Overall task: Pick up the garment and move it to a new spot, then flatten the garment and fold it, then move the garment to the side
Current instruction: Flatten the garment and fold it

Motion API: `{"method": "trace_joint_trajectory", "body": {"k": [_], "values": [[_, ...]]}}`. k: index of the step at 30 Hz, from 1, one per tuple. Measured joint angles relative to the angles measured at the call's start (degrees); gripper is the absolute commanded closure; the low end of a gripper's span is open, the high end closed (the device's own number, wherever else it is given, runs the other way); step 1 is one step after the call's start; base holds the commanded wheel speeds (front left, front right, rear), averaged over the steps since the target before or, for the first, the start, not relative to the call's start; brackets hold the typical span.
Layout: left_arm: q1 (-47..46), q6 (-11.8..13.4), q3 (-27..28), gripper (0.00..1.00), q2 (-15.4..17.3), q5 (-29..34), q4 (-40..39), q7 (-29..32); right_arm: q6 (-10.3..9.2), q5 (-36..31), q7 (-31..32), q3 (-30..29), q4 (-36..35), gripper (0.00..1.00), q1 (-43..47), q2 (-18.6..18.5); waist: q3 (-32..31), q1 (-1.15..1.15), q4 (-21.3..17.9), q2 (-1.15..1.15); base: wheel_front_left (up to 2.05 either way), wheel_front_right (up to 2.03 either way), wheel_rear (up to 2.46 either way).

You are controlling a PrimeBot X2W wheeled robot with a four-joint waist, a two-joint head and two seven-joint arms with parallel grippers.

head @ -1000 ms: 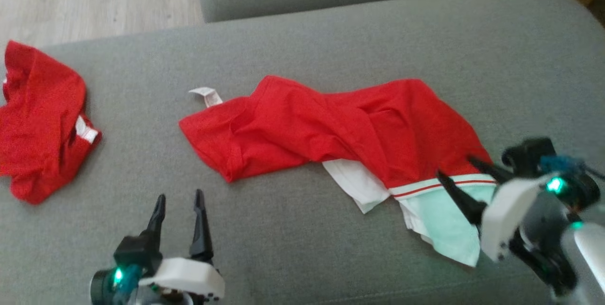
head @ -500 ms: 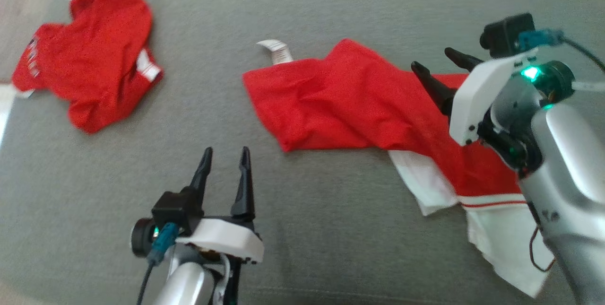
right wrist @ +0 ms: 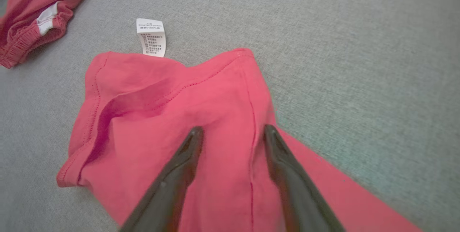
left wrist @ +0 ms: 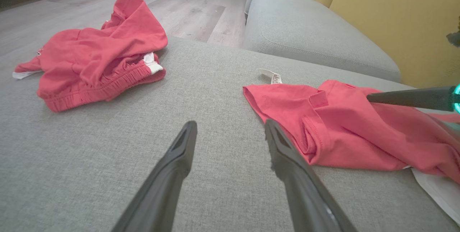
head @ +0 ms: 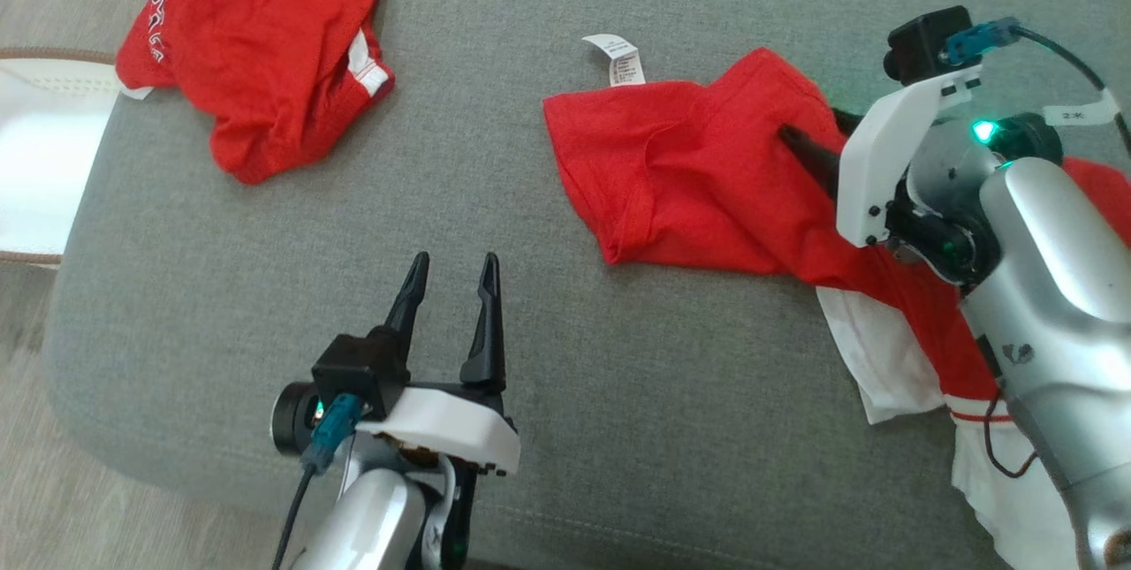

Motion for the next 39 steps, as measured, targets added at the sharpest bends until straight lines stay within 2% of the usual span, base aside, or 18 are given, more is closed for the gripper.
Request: {"method": "trace_joint_trajectory", "body": {"k": [8, 15, 26, 30, 34, 36, 39], "values": [[0.07, 0.22, 1.49, 0.00, -0.01, 0.03, 0.32, 0.00, 0.00, 3.27, -3.09, 4.26, -1.51, 1.00, -0.51, -0.81, -1.28, 0.00, -1.37, 0.00, 0.00, 0.00, 0.00], [0.93, 0.32, 2.96, 0.00, -0.03, 0.67, 0.40, 0.00, 0.00, 3.18, -9.34, 11.80, -12.25, 1.00, 1.67, -3.83, -3.75, 0.00, -3.12, 0.00, 0.00, 0.00, 0.00], [4.66, -0.04, 6.37, 0.00, -0.01, 2.19, 0.69, 0.00, 0.00, 5.38, -9.32, 25.71, -26.29, 1.00, 15.67, -4.30, -8.02, 0.00, -4.99, 0.00, 0.00, 0.00, 0.00], [6.00, -0.12, 7.24, 0.00, 0.00, 2.24, 0.69, 0.00, 0.00, 6.26, -9.65, 30.26, -26.80, 1.00, 19.45, -4.10, -9.11, 0.00, -5.01, 0.00, 0.00, 0.00, 0.00], [6.44, -0.55, 7.44, 0.00, 0.00, 2.76, 0.70, 0.00, 0.00, 6.13, -12.10, 33.10, -24.54, 1.00, 19.52, -2.93, -9.76, 0.00, -5.16, 0.00, 0.00, 0.00, 0.00], [6.49, -0.55, 7.51, 0.00, 0.00, 2.77, 0.70, 0.00, 0.00, 5.01, -13.58, 33.76, -22.79, 0.00, 19.42, -2.66, -10.13, 0.00, -5.26, 0.00, 0.00, 0.00, 0.00], [7.34, -0.54, 7.89, 0.00, 0.00, 3.03, 0.69, 0.00, 0.00, 4.03, -15.48, 33.65, -21.14, 0.00, 19.42, -2.63, -10.71, 0.00, -5.64, 0.00, 0.00, 0.00, 0.00]]}}
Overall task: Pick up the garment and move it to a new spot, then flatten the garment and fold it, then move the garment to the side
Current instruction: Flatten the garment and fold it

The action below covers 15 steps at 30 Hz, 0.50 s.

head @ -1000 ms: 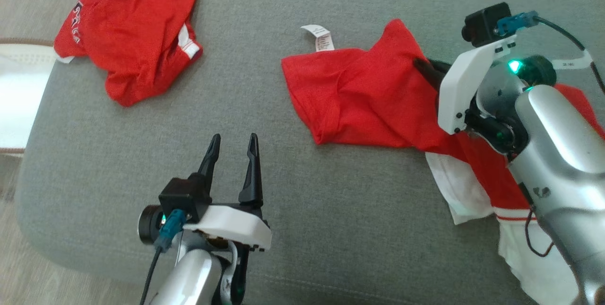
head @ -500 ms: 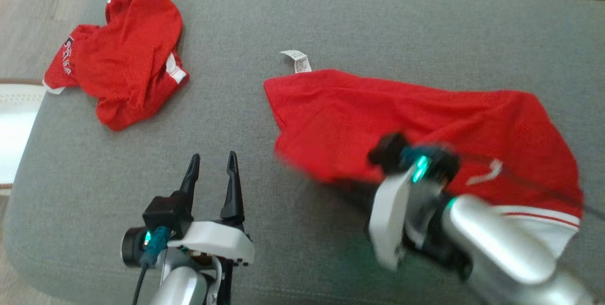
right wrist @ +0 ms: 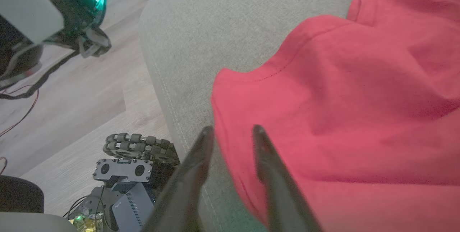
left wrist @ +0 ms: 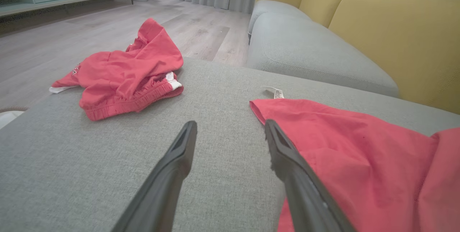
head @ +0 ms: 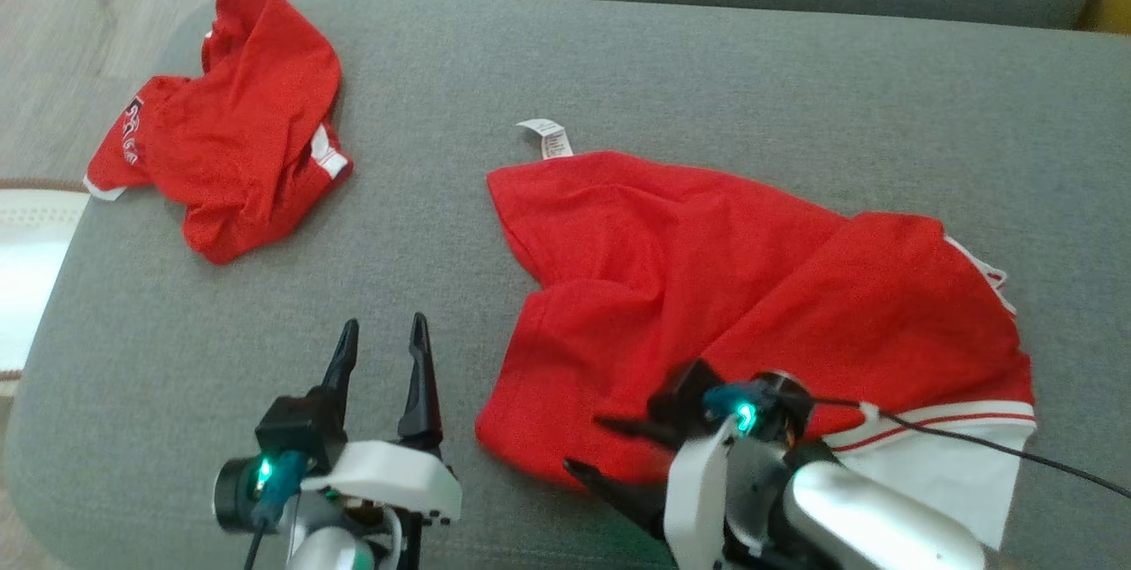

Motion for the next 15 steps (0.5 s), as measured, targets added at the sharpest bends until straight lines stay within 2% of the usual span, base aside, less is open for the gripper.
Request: {"method": "trace_joint_trajectory", "body": {"k": [3, 7, 12, 15], "values": [[1.09, 0.02, 0.73, 0.00, 0.00, 0.18, -0.01, 0.00, 0.00, -0.65, -2.46, -2.82, 0.18, 0.00, 0.03, -0.09, -0.64, 0.00, -0.65, 0.00, 0.00, 0.00, 0.00], [2.26, 0.09, 1.30, 0.00, 0.01, 0.21, -0.10, 0.00, 0.00, -2.61, -5.84, -10.73, -0.85, 0.00, 0.92, -1.13, -1.56, 0.00, -1.97, 0.00, 0.00, 0.00, 0.00], [4.15, -0.01, 2.37, 0.00, 0.04, 1.31, -0.34, 0.00, 0.00, -8.58, -10.89, -26.71, -2.81, 0.00, 8.48, -1.16, -2.73, 0.00, -4.06, 0.00, 0.00, 0.00, 0.00], [4.95, -0.10, 2.97, 0.00, 0.09, 1.76, -0.45, 0.00, 0.00, -14.16, -15.05, -38.54, -3.97, 0.00, 14.39, 1.19, -3.34, 0.00, -5.34, 0.00, 0.00, 0.00, 0.00]]}}
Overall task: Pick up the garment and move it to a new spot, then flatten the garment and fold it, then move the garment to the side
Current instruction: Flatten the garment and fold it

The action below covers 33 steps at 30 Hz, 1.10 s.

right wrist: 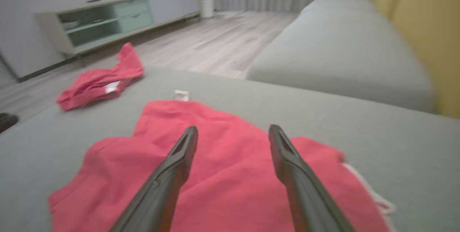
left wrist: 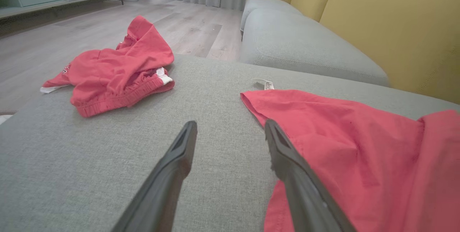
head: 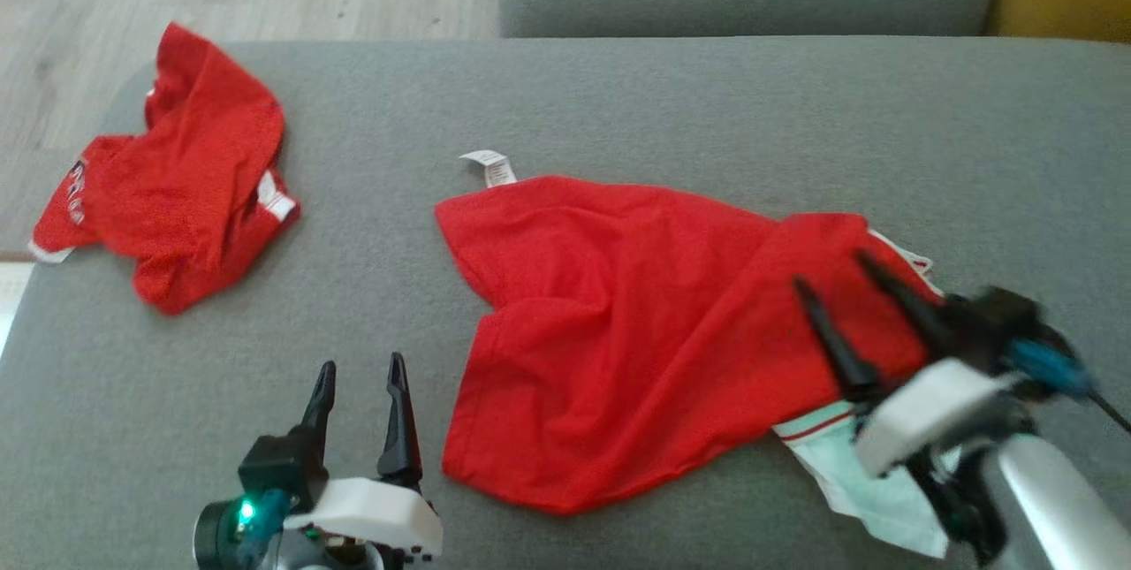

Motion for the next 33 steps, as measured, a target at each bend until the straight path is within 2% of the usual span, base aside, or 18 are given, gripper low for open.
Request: {"method": "trace_joint_trajectory", "body": {"k": [3, 7, 11, 17, 24, 33], "values": [[0.27, -0.43, 0.18, 0.00, 0.01, 0.47, -0.41, 0.00, 0.00, -6.48, -3.70, -9.27, -1.24, 0.00, 4.88, 3.53, -0.64, 0.00, -1.02, 0.00, 0.00, 0.00, 0.00], [1.53, -0.96, 0.41, 0.00, 0.04, 0.91, -0.52, 0.00, 0.00, -13.28, -7.77, -17.86, -2.08, 0.00, 10.94, 8.53, -1.53, 0.00, -1.91, 0.00, 0.00, 0.00, 0.00], [2.82, -1.00, 1.19, 0.00, 0.10, 1.01, -0.49, 0.00, 0.00, -17.69, -11.17, -23.59, -2.03, 0.00, 15.80, 13.00, -2.30, 0.00, -2.48, 0.00, 0.00, 0.00, 0.00], [5.53, -2.48, 2.14, 0.00, 0.12, 2.69, -0.65, 0.00, 0.00, -21.17, -17.03, -29.03, -0.18, 0.00, 18.83, 15.93, -3.29, 0.00, -3.35, 0.00, 0.00, 0.00, 0.00], [7.18, -4.17, 4.12, 0.00, 0.15, 4.46, -1.54, 0.00, 0.00, -20.40, -18.71, -29.80, 3.71, 0.00, 21.11, 16.17, -4.70, 0.00, -2.81, 0.00, 0.00, 0.00, 0.00], [9.95, -5.82, 5.86, 0.00, 0.16, 5.58, -2.13, 0.00, 0.00, -20.00, -18.71, -27.33, 3.72, 0.00, 21.31, 16.31, -6.14, 0.00, -1.84, 0.00, 0.00, 0.00, 0.00]]}}
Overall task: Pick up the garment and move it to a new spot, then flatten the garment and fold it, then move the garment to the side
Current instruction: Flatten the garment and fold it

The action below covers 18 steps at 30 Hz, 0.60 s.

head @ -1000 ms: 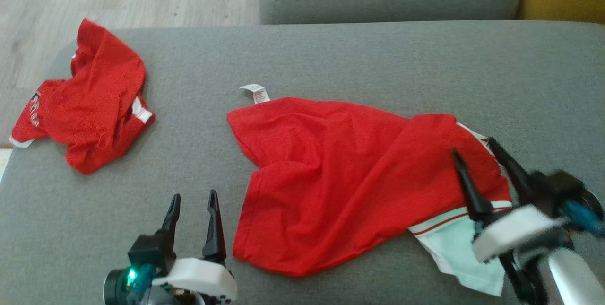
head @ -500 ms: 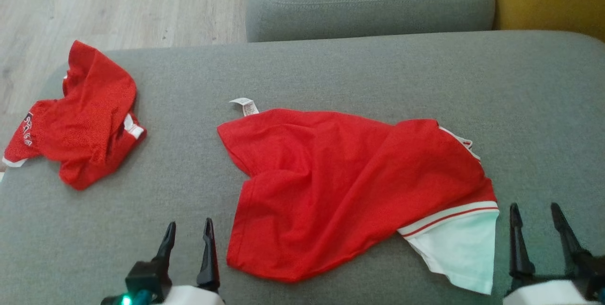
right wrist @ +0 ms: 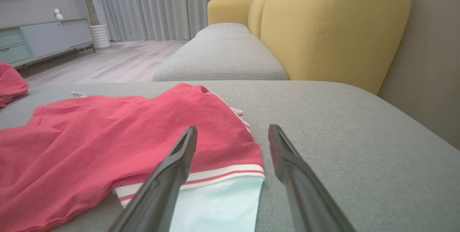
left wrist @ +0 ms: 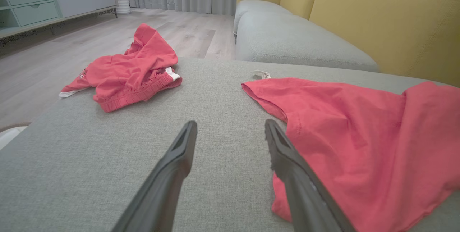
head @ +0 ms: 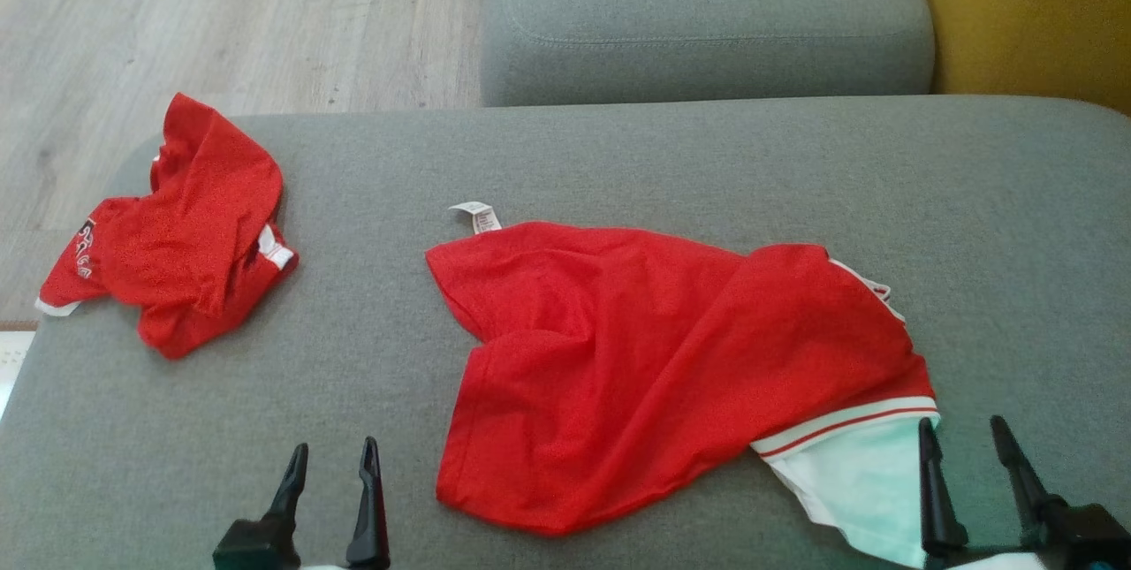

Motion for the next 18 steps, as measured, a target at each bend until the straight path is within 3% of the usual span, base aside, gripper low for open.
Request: {"method": "trace_joint_trajectory", "body": {"k": [18], "values": [[0.08, -1.12, 0.88, 0.00, 0.01, 1.40, -0.02, 0.00, 0.00, -0.08, 0.00, 2.26, 1.43, 0.00, -0.09, 0.01, -0.31, 0.00, 0.31, 0.00, 0.00, 0.00, 0.00]]}}
